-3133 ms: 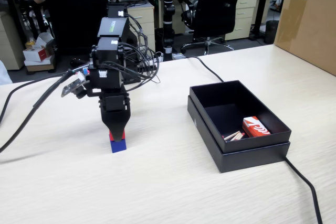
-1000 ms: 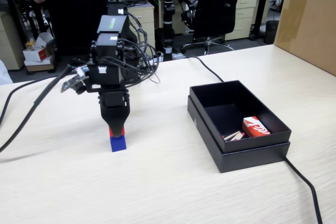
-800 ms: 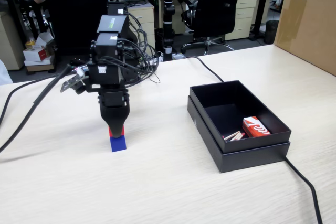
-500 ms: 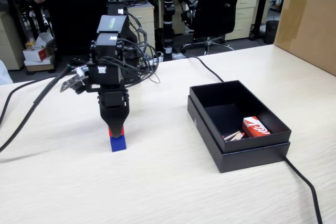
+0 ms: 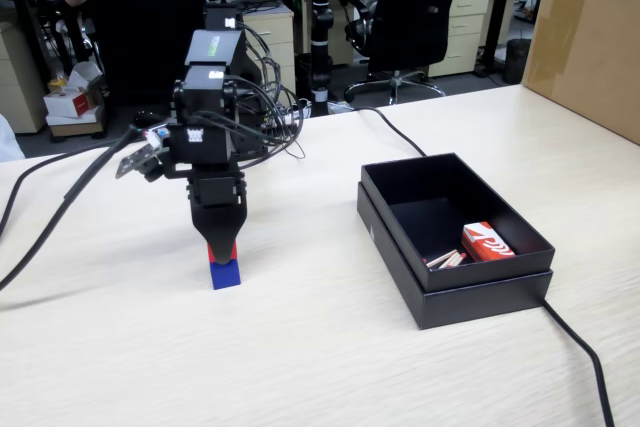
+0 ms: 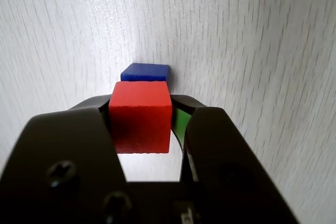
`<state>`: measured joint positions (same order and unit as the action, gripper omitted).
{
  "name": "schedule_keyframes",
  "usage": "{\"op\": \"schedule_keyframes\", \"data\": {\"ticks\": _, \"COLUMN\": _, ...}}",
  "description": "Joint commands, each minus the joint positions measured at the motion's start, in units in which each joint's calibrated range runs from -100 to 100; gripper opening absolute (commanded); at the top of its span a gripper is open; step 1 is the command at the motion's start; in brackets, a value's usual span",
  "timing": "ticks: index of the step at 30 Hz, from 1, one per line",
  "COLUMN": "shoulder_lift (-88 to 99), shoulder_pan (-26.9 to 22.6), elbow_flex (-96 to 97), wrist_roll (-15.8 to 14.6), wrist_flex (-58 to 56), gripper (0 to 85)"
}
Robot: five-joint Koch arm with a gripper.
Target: Put the red cube on top of the blue cube
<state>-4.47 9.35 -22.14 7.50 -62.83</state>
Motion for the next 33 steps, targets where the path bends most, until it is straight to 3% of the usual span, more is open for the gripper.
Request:
{"op": "schedule_keyframes", "data": {"ticks": 1, "shoulder_lift": 1.08, "shoulder_pan": 0.00, "elbow_flex": -2.16, "wrist_roll": -0.24, "wrist_flex": 0.76, "gripper": 9.2}}
{"op": "schedule_keyframes", "data": {"ticks": 6, "shoulder_lift": 0.97, "shoulder_pan": -0.05, "elbow_flex": -2.16, "wrist_roll": -0.29, "wrist_flex": 0.76, "gripper": 15.3}}
{"op": "schedule_keyframes", "data": {"ticks": 9, "shoulder_lift": 0.74, "shoulder_pan": -0.05, "elbow_flex": -1.98, "wrist_roll": -0.24, "wrist_flex": 0.76, "gripper": 27.3}}
{"op": "schedule_keyframes", "data": {"ticks": 15, "shoulder_lift": 0.62, "shoulder_pan": 0.00, "elbow_flex": -2.16, "wrist_roll": -0.24, "wrist_flex": 0.76, "gripper": 29.4}}
{"op": "schedule_keyframes", "data": {"ticks": 17, "shoulder_lift": 0.62, "shoulder_pan": 0.05, "elbow_flex": -1.44, "wrist_roll": -0.20, "wrist_flex": 0.76, "gripper": 40.2}}
{"op": "schedule_keyframes", "data": {"ticks": 21, "shoulder_lift": 0.85, "shoulder_pan": 0.10, "elbow_flex": -0.89, "wrist_roll": 0.00, "wrist_flex": 0.76, "gripper": 46.4}}
{"op": "schedule_keyframes", "data": {"ticks": 33, "shoulder_lift": 17.95, "shoulder_pan": -1.56, "elbow_flex": 6.81, "wrist_roll": -0.73, "wrist_flex": 0.76, "gripper": 49.2}}
